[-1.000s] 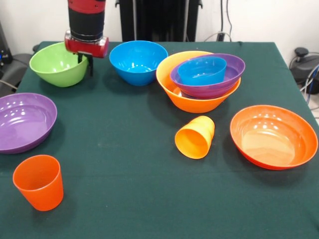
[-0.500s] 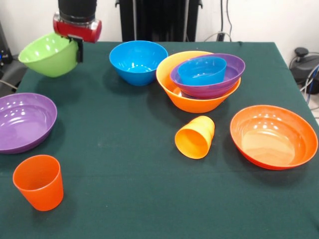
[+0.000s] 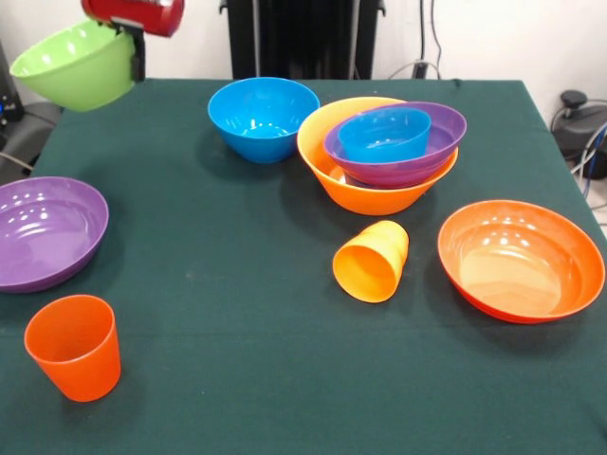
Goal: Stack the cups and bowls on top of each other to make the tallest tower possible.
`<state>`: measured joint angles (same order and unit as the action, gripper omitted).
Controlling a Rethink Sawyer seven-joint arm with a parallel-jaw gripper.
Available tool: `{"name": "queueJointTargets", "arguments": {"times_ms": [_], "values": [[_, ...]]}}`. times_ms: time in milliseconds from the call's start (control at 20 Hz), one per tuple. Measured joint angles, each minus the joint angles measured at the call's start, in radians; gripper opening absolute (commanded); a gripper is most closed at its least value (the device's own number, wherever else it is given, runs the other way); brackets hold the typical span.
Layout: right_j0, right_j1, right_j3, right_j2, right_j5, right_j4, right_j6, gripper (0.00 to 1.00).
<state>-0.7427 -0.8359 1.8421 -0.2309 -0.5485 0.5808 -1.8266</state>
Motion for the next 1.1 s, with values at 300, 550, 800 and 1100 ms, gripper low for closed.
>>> {"name": "queueJointTargets", "arguments": {"times_ms": [300, 550, 800, 1100], "values": [[0.002, -0.072, 0.038, -0.056, -0.008, -0.005, 0.000, 0.00], [0.023, -0.103, 0.069, -0.072, -0.008, -0.006, 0.000, 0.00], [0.084, -0.118, 0.097, -0.073, -0.008, -0.005, 0.000, 0.00], [0.191, -0.112, 0.106, -0.065, -0.008, -0.006, 0.000, 0.00]]}}
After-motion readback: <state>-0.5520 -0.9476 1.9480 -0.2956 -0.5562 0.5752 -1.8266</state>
